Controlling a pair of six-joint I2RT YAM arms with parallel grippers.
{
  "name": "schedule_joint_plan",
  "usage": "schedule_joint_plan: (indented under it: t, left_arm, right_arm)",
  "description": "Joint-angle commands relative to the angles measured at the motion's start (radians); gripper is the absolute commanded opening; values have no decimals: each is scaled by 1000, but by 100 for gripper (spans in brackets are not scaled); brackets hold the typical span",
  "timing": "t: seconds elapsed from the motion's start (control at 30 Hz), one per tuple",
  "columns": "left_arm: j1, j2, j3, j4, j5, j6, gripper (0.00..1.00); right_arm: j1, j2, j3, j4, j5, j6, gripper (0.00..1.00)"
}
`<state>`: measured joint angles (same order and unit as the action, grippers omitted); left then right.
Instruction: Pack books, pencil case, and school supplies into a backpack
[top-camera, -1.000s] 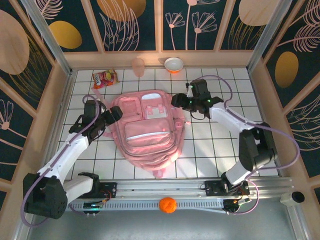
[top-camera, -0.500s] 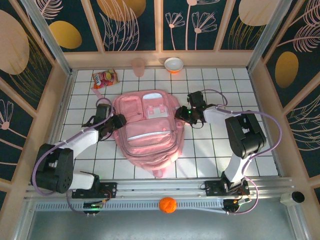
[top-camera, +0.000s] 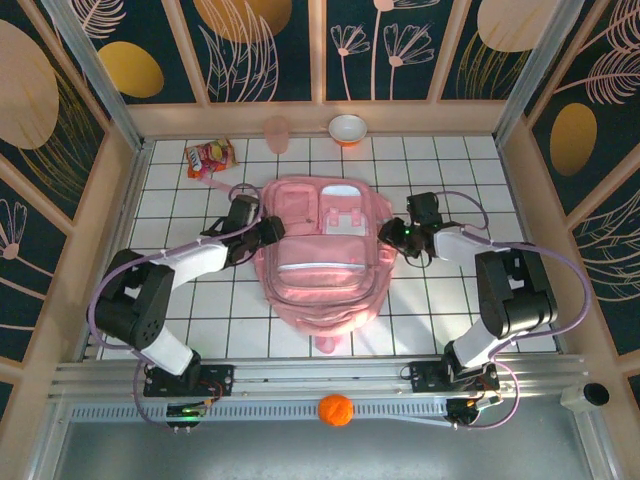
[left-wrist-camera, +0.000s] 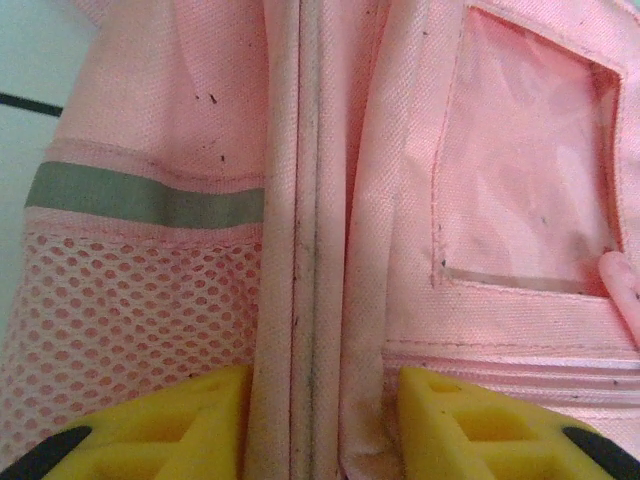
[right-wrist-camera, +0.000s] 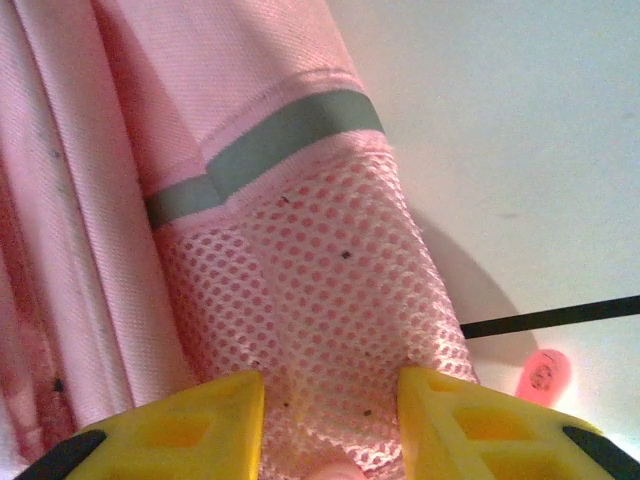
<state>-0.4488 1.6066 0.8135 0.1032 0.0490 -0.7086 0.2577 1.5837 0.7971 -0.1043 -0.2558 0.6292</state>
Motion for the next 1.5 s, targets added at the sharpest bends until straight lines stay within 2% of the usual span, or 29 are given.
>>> schedule_joint_plan:
  t: [0.0,0.1,0.23,0.3,0.33,0.37,0.47,0.57,0.67,0.77,0.83,0.97,1.07,1.17,1.23,1.27,1.33,1.4,1.43,1.47]
  left_arm:
    - [-33,21,50,33,53,-25,43]
    - [-36,-14,65,4,23,-13,49]
    - [-31,-164,117,-109,-125,53,66]
    - [-14,-280,127,-133,-212,105,99]
    - [-9,-329,122,-130,-248,144,99]
    - [-4,-390,111,-124,-302,195,99]
    - [1,-556,30,-73,-502,309,99]
    - [1,-716,-157,117,-639,480,99]
    - [2,-831,-357,343,-696,657,99]
    - [18,-862,-476,451,-777,691,99]
    - [46,-850,-552,534,-764,696,99]
    - [110,-760,-745,855,-723,678,99]
    - [152,-622,-782,938,-651,631,99]
    - [164,-473,-784,1131,-547,672,99]
    - [172,-339,-776,1311,-555,718,99]
    - [172,-305,-756,1313,-569,755,99]
    - [211,-245,-782,1431,-490,790,99]
    - [274,-93,-795,1599,-405,758,99]
    - [315,2,-778,1704,-355,740,99]
    - [319,1,-758,1666,-386,730,99]
  right_arm:
    - [-29,-44,10,-18,3,-22,40]
    - [-41,-82,55,-81,23,-48,44]
    - [-48,-240,98,-232,134,-84,67]
    - [-74,-335,123,-282,192,-112,78]
    - [-84,-375,131,-292,216,-129,93]
    - [-106,-424,142,-291,237,-152,99]
    - [-148,-516,137,-229,268,-211,99]
    - [-172,-572,96,-130,335,-272,99]
    - [-175,-618,1,9,430,-327,99]
    - [-185,-641,-139,172,479,-384,99]
    - [-193,-640,-240,285,495,-410,99]
    - [-201,-617,-453,592,461,-504,99]
    - [-203,-571,-586,825,441,-568,99]
    - [-209,-491,-672,1046,401,-589,99]
    - [-212,-418,-709,1204,365,-590,99]
    - [-212,-391,-711,1257,330,-595,99]
    - [-210,-299,-713,1396,288,-636,99]
    - [-205,-256,-674,1375,277,-691,99]
    - [-207,-205,-676,1442,277,-710,99]
    - [-213,-142,-675,1495,261,-705,99]
